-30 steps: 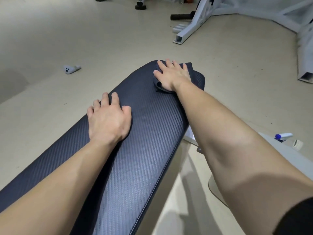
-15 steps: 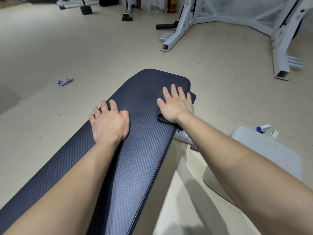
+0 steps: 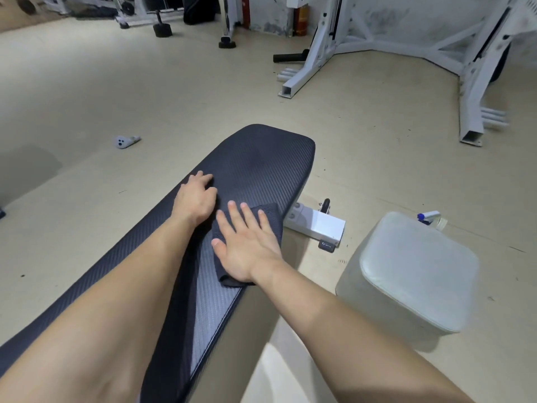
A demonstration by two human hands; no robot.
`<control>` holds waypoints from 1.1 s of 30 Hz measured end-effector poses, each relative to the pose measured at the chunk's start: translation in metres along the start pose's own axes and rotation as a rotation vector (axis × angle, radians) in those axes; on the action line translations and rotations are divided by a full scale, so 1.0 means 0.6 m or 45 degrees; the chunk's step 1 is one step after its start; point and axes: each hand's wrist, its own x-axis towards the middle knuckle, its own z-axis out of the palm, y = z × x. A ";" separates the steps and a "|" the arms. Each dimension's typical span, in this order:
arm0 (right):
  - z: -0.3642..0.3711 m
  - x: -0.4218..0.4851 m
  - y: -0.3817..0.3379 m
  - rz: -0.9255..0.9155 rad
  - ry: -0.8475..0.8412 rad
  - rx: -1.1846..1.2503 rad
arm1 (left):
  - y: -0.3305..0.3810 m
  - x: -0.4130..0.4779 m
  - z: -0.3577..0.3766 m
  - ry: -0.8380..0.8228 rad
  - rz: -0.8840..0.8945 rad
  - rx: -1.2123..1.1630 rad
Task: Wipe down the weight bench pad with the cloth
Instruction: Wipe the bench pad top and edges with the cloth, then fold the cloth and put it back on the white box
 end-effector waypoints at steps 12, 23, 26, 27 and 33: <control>0.014 -0.080 -0.036 -0.353 0.021 0.094 | -0.002 -0.135 -0.015 -0.201 0.018 -0.187; -0.018 -0.109 -0.039 -0.454 -0.199 0.473 | 0.000 -0.191 -0.057 -0.617 0.037 -0.540; -0.068 -0.118 -0.036 -0.226 -0.328 1.414 | -0.004 -0.217 -0.080 -0.660 -0.040 -0.818; -0.077 -0.121 -0.034 -0.135 -0.386 1.808 | -0.005 -0.225 -0.084 -0.626 -0.067 -0.912; -0.096 -0.118 -0.003 0.003 -0.625 2.963 | 0.002 -0.252 -0.086 -0.799 -0.315 -1.656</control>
